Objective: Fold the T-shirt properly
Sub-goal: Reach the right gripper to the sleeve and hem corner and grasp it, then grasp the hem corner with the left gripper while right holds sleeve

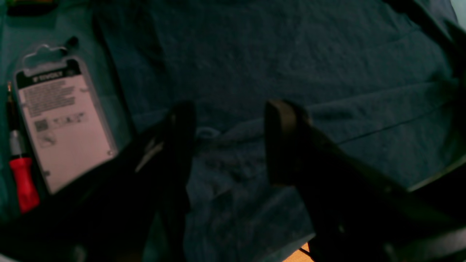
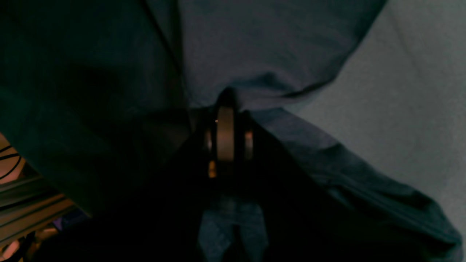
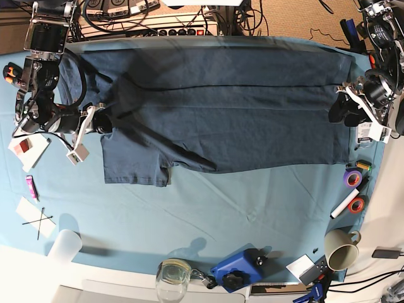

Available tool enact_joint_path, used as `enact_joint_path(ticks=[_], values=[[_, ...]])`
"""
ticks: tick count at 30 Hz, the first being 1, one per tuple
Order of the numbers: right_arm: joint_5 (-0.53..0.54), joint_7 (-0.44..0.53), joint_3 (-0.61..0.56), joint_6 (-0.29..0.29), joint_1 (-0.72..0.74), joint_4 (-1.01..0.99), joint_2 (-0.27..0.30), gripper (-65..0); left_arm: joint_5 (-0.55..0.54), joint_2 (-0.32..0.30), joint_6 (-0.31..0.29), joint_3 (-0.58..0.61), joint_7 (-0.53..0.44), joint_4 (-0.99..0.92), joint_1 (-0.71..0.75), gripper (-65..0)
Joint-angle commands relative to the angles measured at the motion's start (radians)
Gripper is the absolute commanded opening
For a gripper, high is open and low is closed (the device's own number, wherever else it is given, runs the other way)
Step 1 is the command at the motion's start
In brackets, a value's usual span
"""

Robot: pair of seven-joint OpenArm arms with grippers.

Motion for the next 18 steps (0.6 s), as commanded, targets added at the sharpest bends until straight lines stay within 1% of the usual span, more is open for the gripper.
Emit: enact_joint_path(ticks=[1,4,5,6,11,18], values=[[0.023,0.014,0.009,0.001,0.019,0.015,0.017,-65.0,-0.015,-0.016,0.000,-0.005,-0.022,0.014,-0.007,-34.1],[0.022,0.014,0.009,0.001,0.019,0.015,0.018,-50.4,-0.014,-0.016,0.000,-0.005,-0.021,0.014,-0.007,-34.0],[0.023,0.014,0.009,0.001,0.019,0.015,0.018,-47.4,-0.014,-0.016,0.000,-0.005,-0.021,0.014,-0.006,-34.1],[0.023,0.014,0.009,0.001,0.019,0.015,0.018,-46.0,-0.014,-0.016,-0.001,-0.005,-0.021,0.014,-0.006,-34.1],[0.037,0.014,0.023,0.001,0.042,0.015,0.019,-46.0,-0.004,-0.016,0.000,-0.005,-0.021,0.014,-0.007,-34.1],[0.031,0.014,0.157,0.001,0.102,0.015,0.019,-46.0,-0.003,-0.016,-0.001,-0.005,-0.021,0.014,-0.006,-34.0]])
